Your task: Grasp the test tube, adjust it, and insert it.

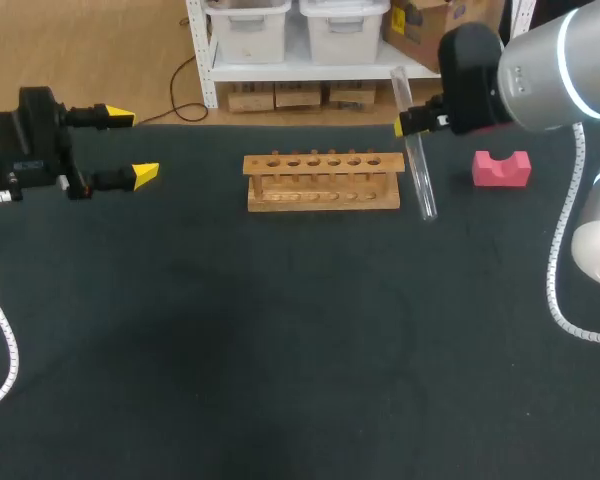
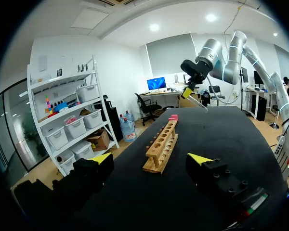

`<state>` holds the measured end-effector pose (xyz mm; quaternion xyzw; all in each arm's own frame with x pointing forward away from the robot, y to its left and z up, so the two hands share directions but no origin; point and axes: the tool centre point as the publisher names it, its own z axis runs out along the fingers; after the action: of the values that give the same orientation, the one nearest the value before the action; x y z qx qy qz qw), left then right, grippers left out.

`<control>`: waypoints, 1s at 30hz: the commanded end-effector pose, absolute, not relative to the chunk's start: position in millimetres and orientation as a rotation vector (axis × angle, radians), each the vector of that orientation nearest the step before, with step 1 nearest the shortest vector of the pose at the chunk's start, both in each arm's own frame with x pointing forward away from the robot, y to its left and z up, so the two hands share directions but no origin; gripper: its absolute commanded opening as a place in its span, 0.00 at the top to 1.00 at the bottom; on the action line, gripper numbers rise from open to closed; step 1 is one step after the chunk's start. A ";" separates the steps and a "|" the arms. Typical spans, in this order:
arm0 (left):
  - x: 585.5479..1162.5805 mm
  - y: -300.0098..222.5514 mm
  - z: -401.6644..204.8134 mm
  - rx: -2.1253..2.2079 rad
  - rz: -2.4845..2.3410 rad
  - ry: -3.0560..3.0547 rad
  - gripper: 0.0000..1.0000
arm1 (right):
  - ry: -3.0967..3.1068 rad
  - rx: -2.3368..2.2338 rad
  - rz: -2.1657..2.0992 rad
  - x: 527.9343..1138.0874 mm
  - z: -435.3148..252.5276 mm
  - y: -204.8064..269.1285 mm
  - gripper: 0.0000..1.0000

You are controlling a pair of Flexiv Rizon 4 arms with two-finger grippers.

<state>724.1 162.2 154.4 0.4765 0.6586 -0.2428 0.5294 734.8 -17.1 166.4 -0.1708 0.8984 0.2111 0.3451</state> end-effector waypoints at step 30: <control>723.2 161.7 152.4 1.131 -0.573 1.566 0.00 | 1.791 -0.255 0.590 737.7 160.0 -8.7 1.00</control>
<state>724.1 162.2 154.4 0.4765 0.6586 -0.2428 0.5294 737.5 -16.3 164.9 -0.1736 0.8788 0.2291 0.3810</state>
